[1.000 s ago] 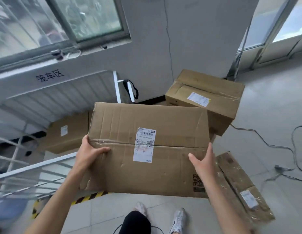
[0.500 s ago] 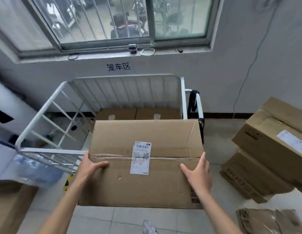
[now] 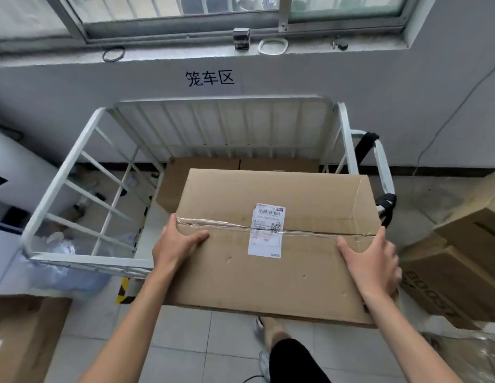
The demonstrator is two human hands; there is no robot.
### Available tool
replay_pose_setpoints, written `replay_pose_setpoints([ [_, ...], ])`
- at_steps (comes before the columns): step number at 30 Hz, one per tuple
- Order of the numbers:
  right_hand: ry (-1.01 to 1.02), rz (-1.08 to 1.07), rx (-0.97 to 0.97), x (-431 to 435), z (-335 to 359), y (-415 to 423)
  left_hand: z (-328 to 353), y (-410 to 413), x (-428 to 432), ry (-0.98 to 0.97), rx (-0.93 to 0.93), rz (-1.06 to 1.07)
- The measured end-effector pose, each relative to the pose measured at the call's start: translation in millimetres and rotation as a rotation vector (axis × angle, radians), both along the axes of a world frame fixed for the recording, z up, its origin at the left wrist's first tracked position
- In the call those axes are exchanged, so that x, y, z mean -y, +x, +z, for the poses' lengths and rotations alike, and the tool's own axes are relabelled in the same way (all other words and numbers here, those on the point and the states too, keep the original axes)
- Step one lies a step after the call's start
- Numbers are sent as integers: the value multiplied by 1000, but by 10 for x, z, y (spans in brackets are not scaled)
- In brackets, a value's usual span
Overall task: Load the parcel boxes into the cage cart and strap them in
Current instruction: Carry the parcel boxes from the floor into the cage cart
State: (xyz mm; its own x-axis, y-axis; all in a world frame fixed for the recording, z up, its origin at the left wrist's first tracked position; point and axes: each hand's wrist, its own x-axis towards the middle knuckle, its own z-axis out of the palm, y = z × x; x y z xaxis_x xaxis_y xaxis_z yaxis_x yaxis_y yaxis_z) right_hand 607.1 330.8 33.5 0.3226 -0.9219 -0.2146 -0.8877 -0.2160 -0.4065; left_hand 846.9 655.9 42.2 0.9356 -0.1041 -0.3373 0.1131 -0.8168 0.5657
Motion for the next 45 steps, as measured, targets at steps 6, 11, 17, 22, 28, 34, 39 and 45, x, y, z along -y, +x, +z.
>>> replay_pose_setpoints([
  [6, 73, 66, -37, 157, -86, 1088, -14, 972, 70, 16, -51, -3],
  [11, 210, 147, -3, -57, -279, 2170, 1, 1736, -311, -25, -40, 130],
  [17, 444, 138, 101, -725, -771, 2848, -348, 2390, -1027, -107, -7, 209],
  [22, 499, 98, 30, -1394, -1295, 3240, -1000, 2971, -1642, -56, -87, 204],
  [28, 577, -19, 35, -2243, -1993, 3665, -1733, 3672, -2292, -14, -218, 138],
  [34, 599, -40, -112, -2701, -2929, 4094, -2680, 4427, -2611, 118, -300, 49],
  [39, 519, 32, -219, -2729, -3719, 4255, -3678, 4693, -2725, 122, -376, 8],
  [45, 519, 33, -236, -2607, -4462, 4451, -4558, 4708, -2820, 173, -429, 23],
])
